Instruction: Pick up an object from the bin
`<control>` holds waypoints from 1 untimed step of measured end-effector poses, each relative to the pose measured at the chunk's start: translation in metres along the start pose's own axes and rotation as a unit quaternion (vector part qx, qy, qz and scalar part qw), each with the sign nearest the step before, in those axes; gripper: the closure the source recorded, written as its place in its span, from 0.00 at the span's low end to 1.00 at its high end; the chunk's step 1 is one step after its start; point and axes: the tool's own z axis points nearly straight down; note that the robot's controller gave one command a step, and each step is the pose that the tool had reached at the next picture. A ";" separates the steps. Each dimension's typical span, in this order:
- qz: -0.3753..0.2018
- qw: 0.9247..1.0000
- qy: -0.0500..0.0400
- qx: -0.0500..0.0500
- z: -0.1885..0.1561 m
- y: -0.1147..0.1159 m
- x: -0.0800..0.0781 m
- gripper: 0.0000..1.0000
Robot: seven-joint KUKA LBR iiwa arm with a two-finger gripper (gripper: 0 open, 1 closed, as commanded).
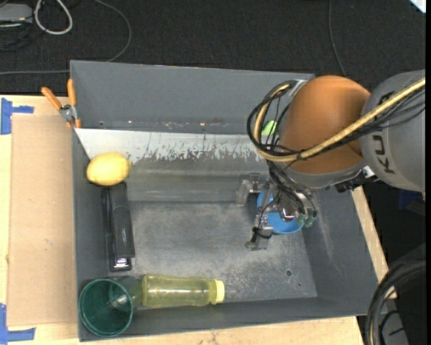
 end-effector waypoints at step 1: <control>0.000 1.000 0.000 0.000 0.000 0.000 0.000 0.00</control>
Offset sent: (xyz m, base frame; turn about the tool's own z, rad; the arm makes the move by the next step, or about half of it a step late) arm -0.0016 -0.0732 -0.0163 0.0216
